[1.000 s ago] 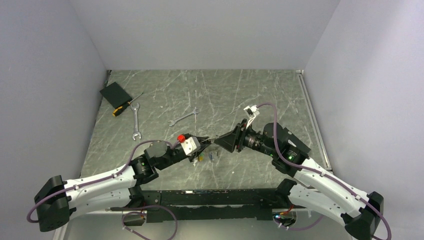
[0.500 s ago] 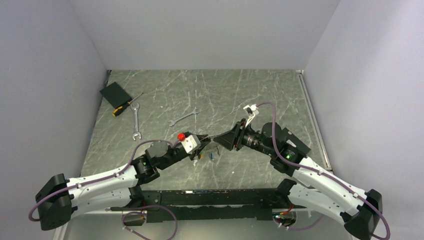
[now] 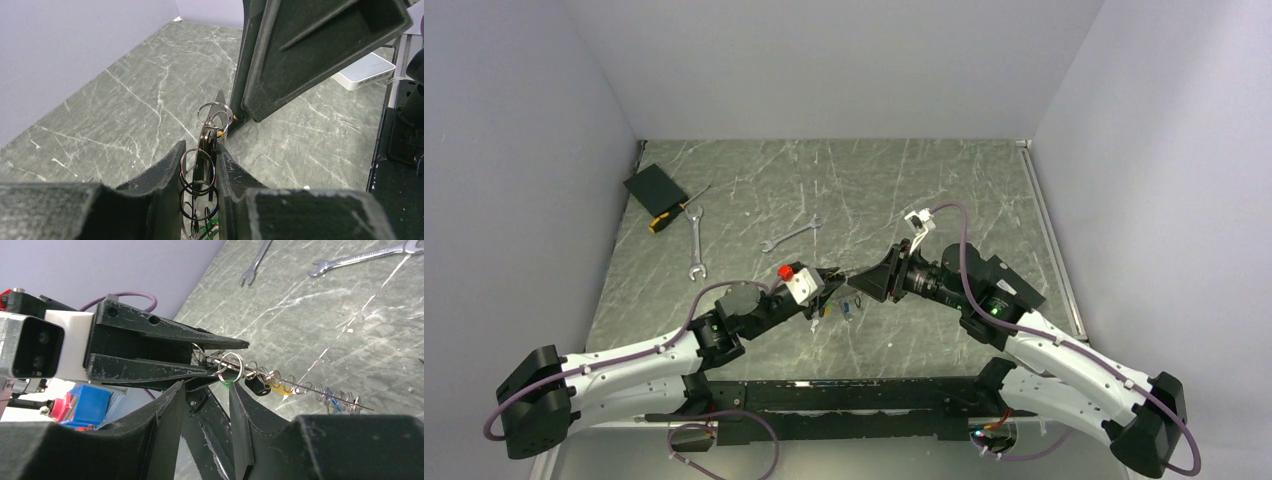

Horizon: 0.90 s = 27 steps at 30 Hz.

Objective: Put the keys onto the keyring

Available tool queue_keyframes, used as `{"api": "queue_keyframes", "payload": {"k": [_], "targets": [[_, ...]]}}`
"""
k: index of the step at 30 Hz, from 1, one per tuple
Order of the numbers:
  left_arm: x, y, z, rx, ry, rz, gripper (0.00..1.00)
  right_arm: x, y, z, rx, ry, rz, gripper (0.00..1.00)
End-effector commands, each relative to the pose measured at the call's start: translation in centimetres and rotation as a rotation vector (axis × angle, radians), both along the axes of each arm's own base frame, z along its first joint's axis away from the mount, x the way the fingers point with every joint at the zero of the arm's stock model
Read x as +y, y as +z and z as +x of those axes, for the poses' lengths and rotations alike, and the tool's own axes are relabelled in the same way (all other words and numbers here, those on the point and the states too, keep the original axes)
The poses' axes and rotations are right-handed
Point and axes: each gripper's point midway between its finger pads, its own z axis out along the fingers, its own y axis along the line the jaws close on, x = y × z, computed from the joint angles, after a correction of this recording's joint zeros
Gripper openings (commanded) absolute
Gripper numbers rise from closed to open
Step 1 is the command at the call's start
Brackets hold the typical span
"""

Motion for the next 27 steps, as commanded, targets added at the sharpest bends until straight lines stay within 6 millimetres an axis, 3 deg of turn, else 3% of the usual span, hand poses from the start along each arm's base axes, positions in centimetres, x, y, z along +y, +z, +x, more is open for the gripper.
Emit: {"api": "queue_keyframes", "payload": {"k": [1,22,27], "targets": [[0.3,3.6,0.1,-0.052,0.015,-0.123,0.00,0.2,1.2,0.2,-0.023,0.000,0.031,0.40],[0.5,4.1,-0.3,-0.068,-0.002,-0.158,0.00,0.7,0.2,0.7,0.022,-0.016,0.043,0.37],[0.5,4.0,-0.5,-0.070,-0.008,-0.161,0.00,0.3,0.9,1.1,-0.002,-0.048,0.072,0.36]]}}
